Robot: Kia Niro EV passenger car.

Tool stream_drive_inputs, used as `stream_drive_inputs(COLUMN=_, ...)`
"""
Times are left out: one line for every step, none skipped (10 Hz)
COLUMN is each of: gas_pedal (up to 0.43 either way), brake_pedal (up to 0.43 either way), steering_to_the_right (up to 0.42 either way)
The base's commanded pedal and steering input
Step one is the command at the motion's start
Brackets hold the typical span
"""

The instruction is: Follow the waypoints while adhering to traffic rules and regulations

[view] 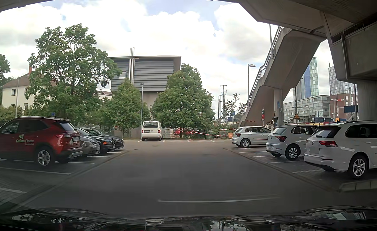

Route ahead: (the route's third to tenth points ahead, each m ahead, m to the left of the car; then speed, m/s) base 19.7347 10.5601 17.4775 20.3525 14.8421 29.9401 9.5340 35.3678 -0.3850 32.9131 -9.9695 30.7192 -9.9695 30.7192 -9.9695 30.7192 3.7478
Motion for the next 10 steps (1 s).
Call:
stream_drive_inputs(gas_pedal=0.000, brake_pedal=0.000, steering_to_the_right=0.082)
stream_drive_inputs(gas_pedal=0.000, brake_pedal=0.000, steering_to_the_right=0.074)
stream_drive_inputs(gas_pedal=0.000, brake_pedal=0.000, steering_to_the_right=0.067)
stream_drive_inputs(gas_pedal=0.000, brake_pedal=0.000, steering_to_the_right=0.058)
stream_drive_inputs(gas_pedal=0.000, brake_pedal=0.000, steering_to_the_right=0.046)
stream_drive_inputs(gas_pedal=0.000, brake_pedal=0.000, steering_to_the_right=0.037)
stream_drive_inputs(gas_pedal=0.000, brake_pedal=0.000, steering_to_the_right=0.026)
stream_drive_inputs(gas_pedal=0.000, brake_pedal=0.000, steering_to_the_right=0.019)
stream_drive_inputs(gas_pedal=0.000, brake_pedal=0.000, steering_to_the_right=0.013)
stream_drive_inputs(gas_pedal=0.000, brake_pedal=0.000, steering_to_the_right=0.003)
